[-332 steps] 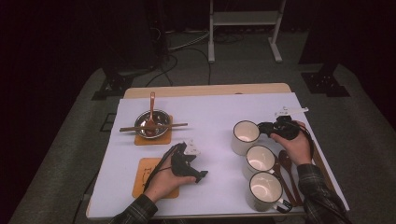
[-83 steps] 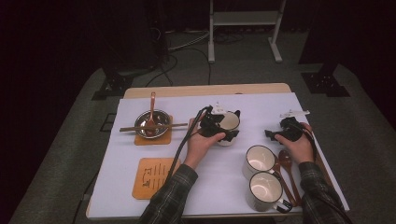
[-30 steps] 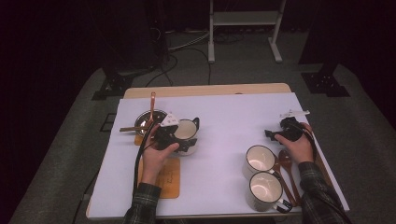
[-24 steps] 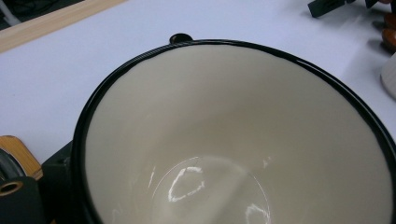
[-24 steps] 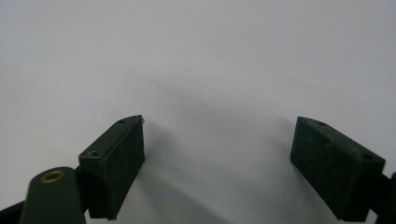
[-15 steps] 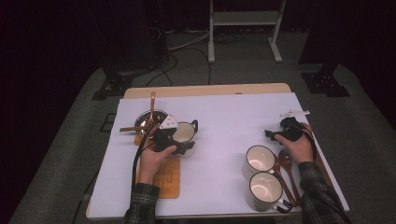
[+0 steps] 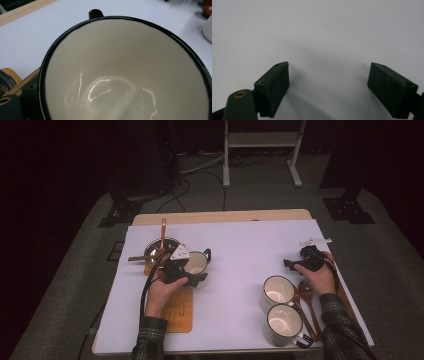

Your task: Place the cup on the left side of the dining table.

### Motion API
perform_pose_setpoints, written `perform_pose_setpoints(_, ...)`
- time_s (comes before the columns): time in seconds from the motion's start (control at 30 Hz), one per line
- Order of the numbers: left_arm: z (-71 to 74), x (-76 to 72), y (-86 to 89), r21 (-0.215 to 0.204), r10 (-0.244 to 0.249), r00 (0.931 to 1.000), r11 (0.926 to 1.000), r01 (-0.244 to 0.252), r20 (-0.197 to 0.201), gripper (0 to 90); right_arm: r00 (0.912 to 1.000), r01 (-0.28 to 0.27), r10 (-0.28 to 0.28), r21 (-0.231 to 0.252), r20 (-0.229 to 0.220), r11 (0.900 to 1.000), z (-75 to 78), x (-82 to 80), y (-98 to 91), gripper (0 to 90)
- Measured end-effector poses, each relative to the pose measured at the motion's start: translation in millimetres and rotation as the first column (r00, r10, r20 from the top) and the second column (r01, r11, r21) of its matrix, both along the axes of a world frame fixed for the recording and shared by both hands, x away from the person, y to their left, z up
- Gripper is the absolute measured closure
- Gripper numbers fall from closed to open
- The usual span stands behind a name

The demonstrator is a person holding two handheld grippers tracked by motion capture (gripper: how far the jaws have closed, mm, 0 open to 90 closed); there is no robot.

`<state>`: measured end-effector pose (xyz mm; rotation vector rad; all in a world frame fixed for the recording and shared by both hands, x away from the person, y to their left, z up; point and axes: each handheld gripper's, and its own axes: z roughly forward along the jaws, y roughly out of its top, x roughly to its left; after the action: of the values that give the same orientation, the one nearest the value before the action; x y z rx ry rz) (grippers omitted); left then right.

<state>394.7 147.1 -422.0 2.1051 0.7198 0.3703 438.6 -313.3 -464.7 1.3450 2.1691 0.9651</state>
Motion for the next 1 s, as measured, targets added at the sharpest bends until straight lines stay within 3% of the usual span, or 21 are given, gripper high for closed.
perform_pose_setpoints(0.63, 2.9, -9.3, 7.5, 0.0, 0.022, 0.9997, 0.9997, -0.022, -0.011, 2.6, 1.0, -0.001, 0.001, 0.001, 0.001, 1.0, -0.1, 0.1, -0.1, 16.0)
perform_pose_setpoints(0.9, 4.4, -12.0, 13.2, -0.029, 0.02, 0.9995, 0.9994, -0.021, -0.025, 2.6, 1.0, -0.001, 0.001, 0.004, 0.0, 1.0, -0.1, 0.3, -0.4, 16.0)
perform_pose_setpoints(1.0, 8.1, -15.0, 23.4, -0.074, 0.003, 0.9994, 0.9972, -0.006, -0.035, 2.6, 1.0, 0.0, 0.0, 0.005, -0.002, 1.0, 0.0, 0.2, -0.5, 16.0)
